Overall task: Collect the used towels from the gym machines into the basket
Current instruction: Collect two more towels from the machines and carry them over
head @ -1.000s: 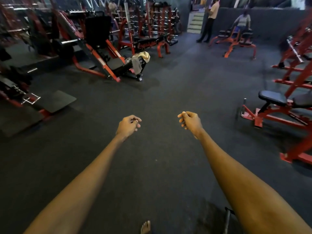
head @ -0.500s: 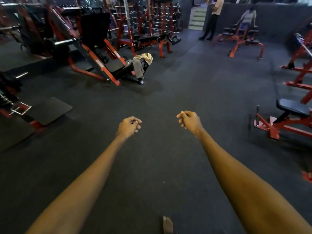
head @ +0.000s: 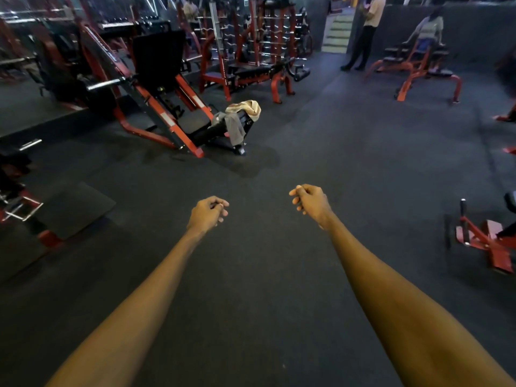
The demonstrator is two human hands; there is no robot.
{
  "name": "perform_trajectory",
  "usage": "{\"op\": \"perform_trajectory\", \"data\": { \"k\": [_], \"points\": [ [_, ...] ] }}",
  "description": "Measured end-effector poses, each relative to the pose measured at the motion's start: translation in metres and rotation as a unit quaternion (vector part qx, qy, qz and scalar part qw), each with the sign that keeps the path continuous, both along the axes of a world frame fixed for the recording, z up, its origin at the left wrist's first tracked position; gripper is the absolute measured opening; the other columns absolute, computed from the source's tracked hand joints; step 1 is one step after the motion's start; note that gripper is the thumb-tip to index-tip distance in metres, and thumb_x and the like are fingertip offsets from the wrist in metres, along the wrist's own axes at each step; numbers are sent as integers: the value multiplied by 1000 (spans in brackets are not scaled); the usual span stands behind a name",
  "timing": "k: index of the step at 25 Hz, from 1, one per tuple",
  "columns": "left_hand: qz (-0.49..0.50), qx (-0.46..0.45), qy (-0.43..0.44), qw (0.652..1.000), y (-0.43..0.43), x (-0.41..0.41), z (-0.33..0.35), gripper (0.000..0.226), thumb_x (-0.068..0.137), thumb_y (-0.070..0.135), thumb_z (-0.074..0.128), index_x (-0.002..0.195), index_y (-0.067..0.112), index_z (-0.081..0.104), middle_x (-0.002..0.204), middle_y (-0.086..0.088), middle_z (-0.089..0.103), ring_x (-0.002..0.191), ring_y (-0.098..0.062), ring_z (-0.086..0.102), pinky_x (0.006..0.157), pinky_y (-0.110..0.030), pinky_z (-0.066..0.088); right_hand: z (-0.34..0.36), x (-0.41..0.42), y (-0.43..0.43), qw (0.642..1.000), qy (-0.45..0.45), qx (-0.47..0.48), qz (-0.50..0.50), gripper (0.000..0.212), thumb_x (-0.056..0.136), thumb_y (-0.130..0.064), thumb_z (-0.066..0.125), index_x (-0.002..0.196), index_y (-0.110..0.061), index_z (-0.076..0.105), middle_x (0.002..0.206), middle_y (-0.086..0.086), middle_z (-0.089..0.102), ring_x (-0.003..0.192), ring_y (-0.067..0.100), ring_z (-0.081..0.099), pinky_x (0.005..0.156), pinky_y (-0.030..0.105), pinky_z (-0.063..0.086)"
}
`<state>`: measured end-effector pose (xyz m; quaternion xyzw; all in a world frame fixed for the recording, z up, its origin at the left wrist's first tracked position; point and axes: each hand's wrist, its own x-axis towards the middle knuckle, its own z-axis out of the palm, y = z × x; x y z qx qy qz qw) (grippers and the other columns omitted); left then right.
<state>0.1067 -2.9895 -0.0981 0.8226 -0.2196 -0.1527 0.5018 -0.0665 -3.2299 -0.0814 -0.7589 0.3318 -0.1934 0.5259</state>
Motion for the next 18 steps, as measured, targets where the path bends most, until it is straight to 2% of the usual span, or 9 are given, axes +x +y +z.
{"op": "perform_trajectory", "data": {
  "k": [3, 11, 18],
  "points": [
    [11, -1, -1, 1000, -29, 70, 3, 24, 96, 9, 50, 90, 20, 71, 75, 0, 72, 59, -13, 60, 52, -26, 44, 0, 65, -36, 1000, 8, 10, 1, 35, 105, -28, 43, 93, -13, 73, 72, -2, 68, 59, 12, 59, 54, 27, 47],
    [9, -11, -3, 1000, -115, 266, -10, 23, 96, 10, 50, 93, 15, 72, 77, -2, 73, 61, -13, 61, 55, -28, 45, -29, 270, -123, 1000, 4, 13, 1, 35, 105, -29, 44, 89, -14, 72, 69, -1, 65, 53, 12, 55, 48, 25, 42],
    [-12, 4, 6, 1000, -197, 439, 1, 24, 96, 9, 49, 89, 18, 71, 77, -4, 73, 64, -16, 61, 53, -26, 44, -12, 438, -196, 1000, 10, 1, -22, 35, 104, -28, 44, 85, -17, 71, 68, -2, 66, 54, 13, 56, 49, 26, 44]
  ]
}}
